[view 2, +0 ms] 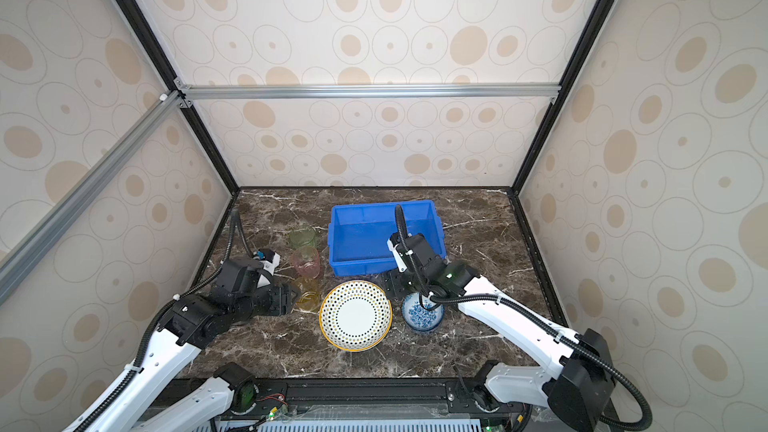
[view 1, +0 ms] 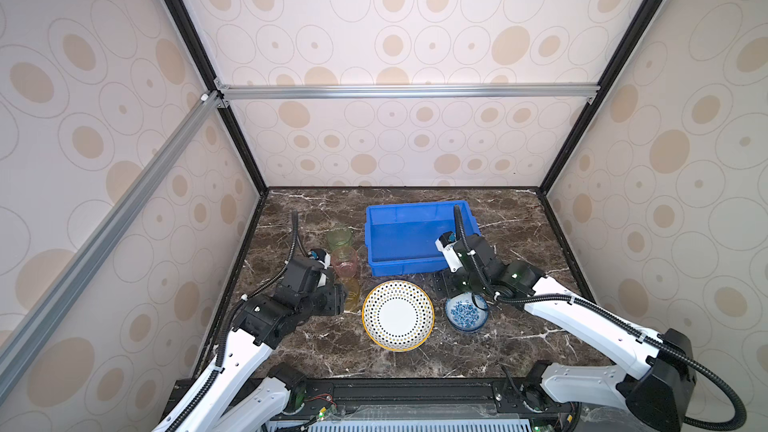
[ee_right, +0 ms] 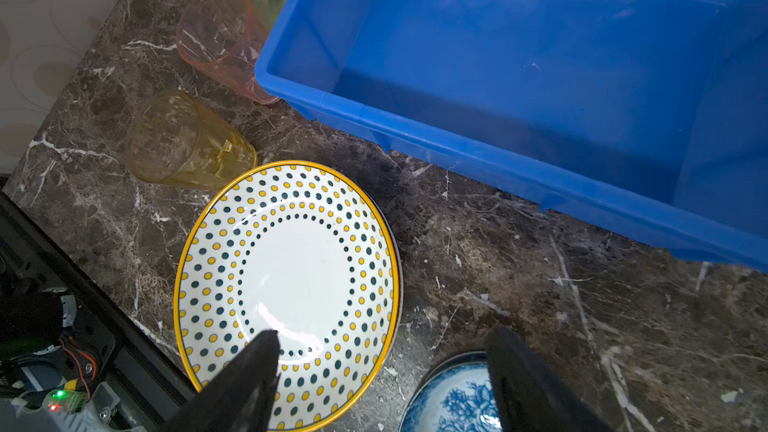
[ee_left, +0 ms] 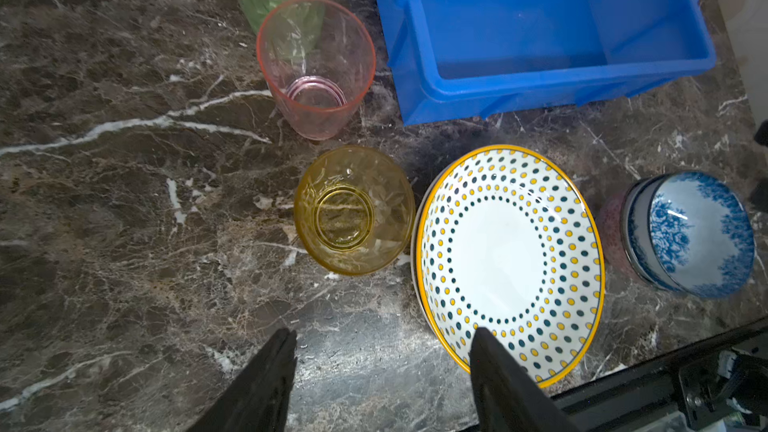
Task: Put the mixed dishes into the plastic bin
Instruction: 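Move the left gripper toward the dotted plate while the right gripper approaches the plate stack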
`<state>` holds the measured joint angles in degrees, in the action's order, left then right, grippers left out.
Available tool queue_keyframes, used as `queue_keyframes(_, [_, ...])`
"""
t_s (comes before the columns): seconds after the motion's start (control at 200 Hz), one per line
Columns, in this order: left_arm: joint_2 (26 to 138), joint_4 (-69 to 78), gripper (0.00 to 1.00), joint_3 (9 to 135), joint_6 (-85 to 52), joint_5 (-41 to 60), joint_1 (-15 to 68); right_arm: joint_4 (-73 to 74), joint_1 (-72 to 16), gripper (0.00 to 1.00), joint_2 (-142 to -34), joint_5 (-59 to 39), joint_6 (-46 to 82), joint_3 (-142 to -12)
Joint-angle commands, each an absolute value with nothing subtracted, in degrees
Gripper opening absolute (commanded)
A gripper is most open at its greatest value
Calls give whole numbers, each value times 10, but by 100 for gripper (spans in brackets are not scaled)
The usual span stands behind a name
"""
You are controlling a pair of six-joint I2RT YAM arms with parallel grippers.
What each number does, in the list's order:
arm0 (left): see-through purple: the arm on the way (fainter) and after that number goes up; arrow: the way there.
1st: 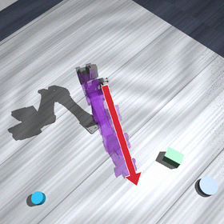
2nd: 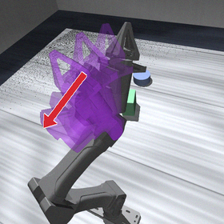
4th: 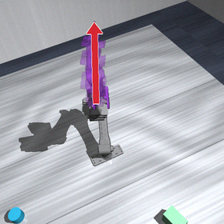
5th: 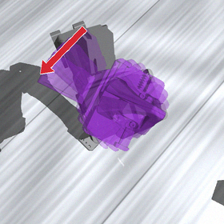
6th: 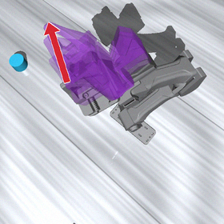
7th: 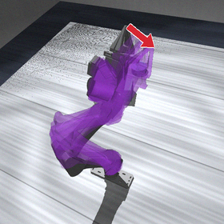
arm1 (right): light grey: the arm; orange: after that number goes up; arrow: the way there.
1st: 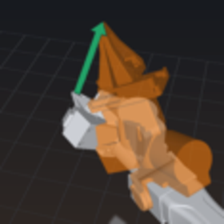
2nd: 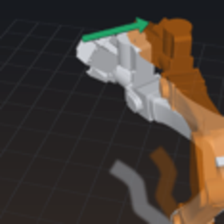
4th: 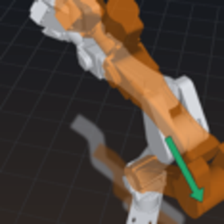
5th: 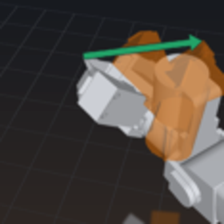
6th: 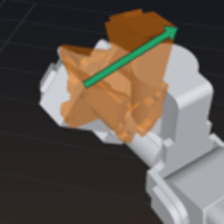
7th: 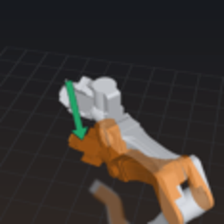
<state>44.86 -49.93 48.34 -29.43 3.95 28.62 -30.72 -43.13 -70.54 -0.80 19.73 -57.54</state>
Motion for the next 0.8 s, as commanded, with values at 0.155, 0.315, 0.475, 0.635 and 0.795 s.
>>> queue_keyframes(0.155, [470,-525,63,483,-329,52,343,-303,-437,80,-727,-12,212,-586])
queue_keyframes(0.315, [497,-496,63,467,-333,57,375,-307,-437,77,-739,-7,215,-590])
queue_keyframes(0.475, [512,-478,61,460,-348,48,394,-313,-437,76,-756,-3,210,-598])
queue_keyframes(0.635, [529,-467,56,449,-362,43,412,-315,-437,69,-780,-6,216,-604])
queue_keyframes(0.795, [530,-440,54,439,-380,41,424,-319,-437,65,-801,-9,223,-607])
